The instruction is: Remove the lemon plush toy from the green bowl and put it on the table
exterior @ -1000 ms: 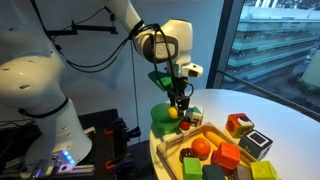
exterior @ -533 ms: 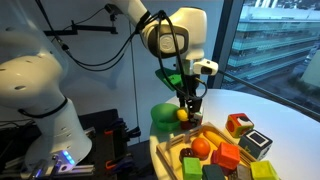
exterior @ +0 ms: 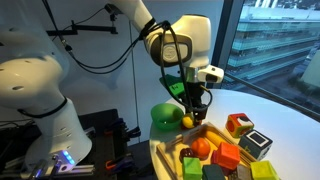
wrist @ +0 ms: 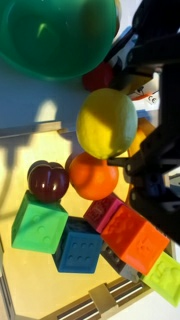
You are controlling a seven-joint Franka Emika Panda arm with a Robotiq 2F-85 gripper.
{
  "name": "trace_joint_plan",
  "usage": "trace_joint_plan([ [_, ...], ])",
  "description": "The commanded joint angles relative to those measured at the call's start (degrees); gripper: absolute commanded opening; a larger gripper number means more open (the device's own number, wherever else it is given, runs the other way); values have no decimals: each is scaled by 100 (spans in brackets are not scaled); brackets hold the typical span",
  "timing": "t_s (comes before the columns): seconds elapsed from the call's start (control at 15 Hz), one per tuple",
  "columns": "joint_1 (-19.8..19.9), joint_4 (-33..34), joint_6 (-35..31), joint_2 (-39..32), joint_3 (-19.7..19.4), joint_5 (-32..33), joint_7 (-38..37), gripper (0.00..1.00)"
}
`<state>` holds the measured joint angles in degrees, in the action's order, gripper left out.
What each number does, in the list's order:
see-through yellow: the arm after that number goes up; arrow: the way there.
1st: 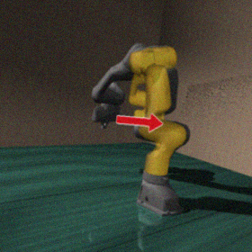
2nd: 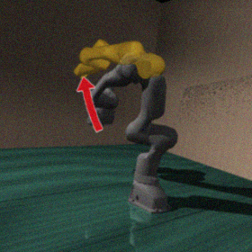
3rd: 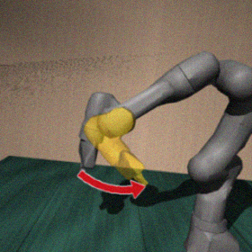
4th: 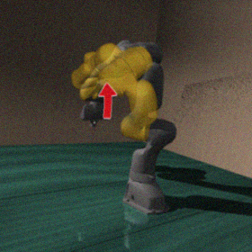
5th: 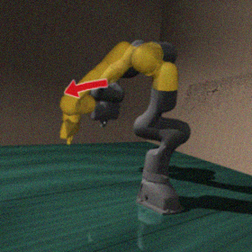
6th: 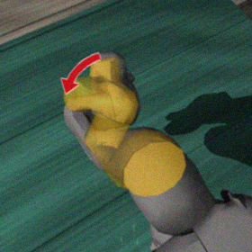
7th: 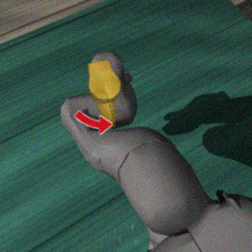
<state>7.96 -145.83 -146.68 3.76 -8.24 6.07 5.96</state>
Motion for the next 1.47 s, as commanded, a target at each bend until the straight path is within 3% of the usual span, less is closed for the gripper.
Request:
trace_joint_plan([
  [0.0,16,334,-100,-403,11,109,-99,40],
  [0.67,-203,896,-305,-1330,162,49,-164,40],
  [1.4,-558,1225,-301,-1686,362,87,-354,40],
])
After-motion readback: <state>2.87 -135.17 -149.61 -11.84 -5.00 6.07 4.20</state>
